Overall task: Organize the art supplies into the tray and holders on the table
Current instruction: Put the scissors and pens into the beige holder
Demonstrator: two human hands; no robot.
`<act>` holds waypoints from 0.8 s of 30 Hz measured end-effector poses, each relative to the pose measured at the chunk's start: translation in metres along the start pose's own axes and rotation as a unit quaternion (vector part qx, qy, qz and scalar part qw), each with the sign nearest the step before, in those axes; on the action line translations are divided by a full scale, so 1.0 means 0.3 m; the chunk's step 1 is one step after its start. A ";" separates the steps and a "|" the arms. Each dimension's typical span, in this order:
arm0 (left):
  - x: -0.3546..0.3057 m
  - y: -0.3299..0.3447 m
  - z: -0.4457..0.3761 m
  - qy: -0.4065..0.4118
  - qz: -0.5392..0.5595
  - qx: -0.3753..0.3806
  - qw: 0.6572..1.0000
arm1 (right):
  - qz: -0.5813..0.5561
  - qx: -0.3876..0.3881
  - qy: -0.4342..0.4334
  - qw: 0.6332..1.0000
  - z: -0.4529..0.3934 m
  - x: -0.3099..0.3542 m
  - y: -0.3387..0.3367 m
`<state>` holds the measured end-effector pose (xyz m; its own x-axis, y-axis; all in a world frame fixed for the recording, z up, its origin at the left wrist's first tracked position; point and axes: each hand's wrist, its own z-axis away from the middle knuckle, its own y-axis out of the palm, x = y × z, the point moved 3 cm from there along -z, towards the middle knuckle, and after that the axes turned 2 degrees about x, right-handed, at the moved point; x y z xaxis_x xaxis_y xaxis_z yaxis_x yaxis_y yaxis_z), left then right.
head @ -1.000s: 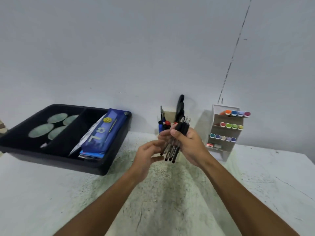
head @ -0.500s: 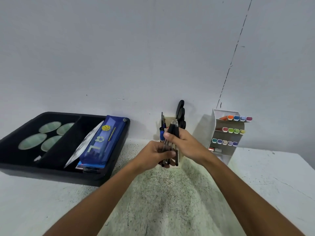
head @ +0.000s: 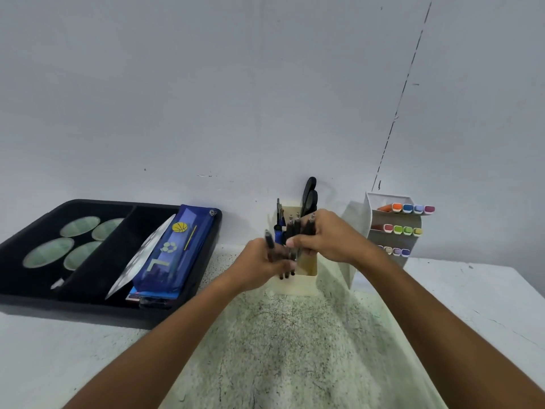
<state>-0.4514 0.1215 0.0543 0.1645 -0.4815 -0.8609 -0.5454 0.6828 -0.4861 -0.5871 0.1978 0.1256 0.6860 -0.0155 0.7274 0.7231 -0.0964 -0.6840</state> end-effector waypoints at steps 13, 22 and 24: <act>-0.006 -0.002 -0.038 0.077 -0.108 -0.066 0.989 | 0.038 -0.067 -0.020 0.997 0.031 -0.042 -0.006; 0.031 0.046 -0.006 0.183 -0.217 -0.070 0.956 | 0.144 -0.073 -0.041 0.986 0.081 -0.126 0.101; 0.030 0.056 -0.001 0.204 -0.245 -0.075 0.945 | 0.148 -0.061 -0.025 0.987 0.080 -0.149 0.128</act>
<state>-0.4594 0.1284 0.0383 0.1131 -0.9127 -0.3928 -0.6010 0.2519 -0.7585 -0.5880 0.2188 0.0654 0.8715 -0.0130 0.4903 0.4766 -0.2140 -0.8527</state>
